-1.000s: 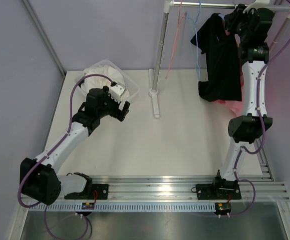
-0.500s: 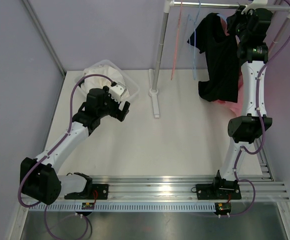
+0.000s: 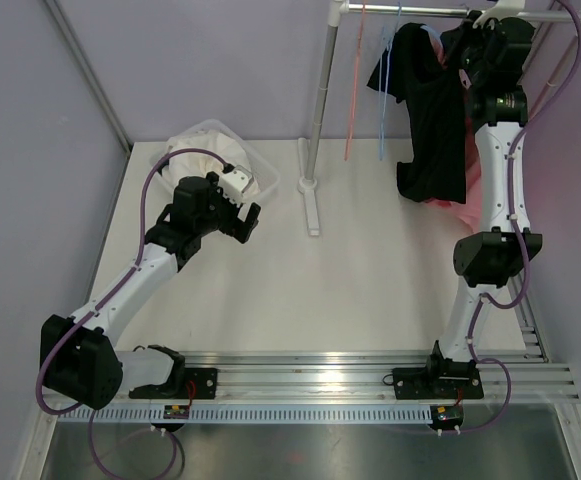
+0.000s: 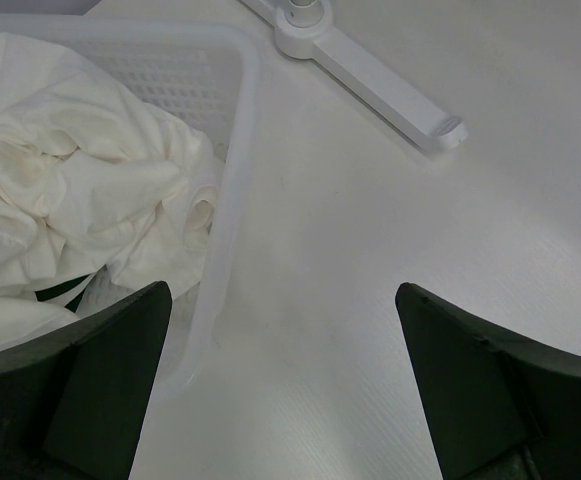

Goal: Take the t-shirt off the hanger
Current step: Grab a hanger with a tshirt on it with the right arm

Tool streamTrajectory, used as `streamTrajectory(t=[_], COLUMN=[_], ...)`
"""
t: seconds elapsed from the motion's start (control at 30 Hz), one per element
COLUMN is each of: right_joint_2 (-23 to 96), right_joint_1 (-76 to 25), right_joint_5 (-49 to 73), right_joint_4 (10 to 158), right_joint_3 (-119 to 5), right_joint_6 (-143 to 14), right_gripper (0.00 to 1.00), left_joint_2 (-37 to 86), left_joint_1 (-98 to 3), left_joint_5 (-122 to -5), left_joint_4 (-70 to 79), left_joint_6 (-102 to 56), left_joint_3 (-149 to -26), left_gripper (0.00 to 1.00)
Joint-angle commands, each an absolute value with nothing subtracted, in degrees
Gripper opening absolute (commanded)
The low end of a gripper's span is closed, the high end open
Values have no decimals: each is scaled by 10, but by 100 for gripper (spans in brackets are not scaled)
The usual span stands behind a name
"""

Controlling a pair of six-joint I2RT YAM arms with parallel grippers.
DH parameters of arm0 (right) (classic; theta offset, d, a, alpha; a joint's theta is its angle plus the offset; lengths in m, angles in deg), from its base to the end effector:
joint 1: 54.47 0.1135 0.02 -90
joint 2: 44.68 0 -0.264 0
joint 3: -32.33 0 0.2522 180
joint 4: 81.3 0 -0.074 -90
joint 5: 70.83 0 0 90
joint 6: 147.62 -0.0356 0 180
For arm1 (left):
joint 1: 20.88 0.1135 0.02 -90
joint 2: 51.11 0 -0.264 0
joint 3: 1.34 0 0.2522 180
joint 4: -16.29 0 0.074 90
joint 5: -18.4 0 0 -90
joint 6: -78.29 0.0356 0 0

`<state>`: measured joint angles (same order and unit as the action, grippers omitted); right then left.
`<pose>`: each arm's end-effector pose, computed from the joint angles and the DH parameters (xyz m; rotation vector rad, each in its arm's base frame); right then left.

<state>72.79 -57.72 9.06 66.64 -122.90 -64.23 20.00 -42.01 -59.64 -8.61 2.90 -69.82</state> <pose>0.4493 -0.0193 0.5130 -0.0168 1.4752 0.1774 0.2613 -0.1089 0.3014 0.7522 1.9091 -0.2848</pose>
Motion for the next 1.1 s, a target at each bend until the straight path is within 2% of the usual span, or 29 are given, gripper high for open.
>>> streamTrajectory(t=[0.0, 0.13, 0.23, 0.33, 0.63, 0.9, 1.07], right_joint_2=[680, 663, 646, 625, 566, 555, 496], right_joint_1=[-548, -527, -526, -527, -525, -525, -526], right_joint_5=[83, 99, 97, 95, 92, 69, 33], right_joint_4=[732, 752, 773, 796, 821, 716, 751], right_joint_3=[-1255, -1238, -1210, -1178, -1099, -1113, -1021], right_joint_6=[-654, -647, -649, -647, -640, -648, -646], right_gripper=[0, 0, 7, 0, 0, 0, 0], left_joint_2=[204, 207, 210, 210, 219, 223, 225], left_joint_1=[-423, -423, -423, -424, -426, -429, -430], left_joint_5=[-598, -590, -589, -588, -586, -590, -591], left_joint_4=[-78, -77, -80, -79, -91, -90, -89], left_joint_6=[36, 37, 37, 37, 40, 40, 41], left_joint_3=[-721, -720, -721, -721, -728, -729, -728], left_gripper=[99, 99, 99, 99, 99, 99, 99])
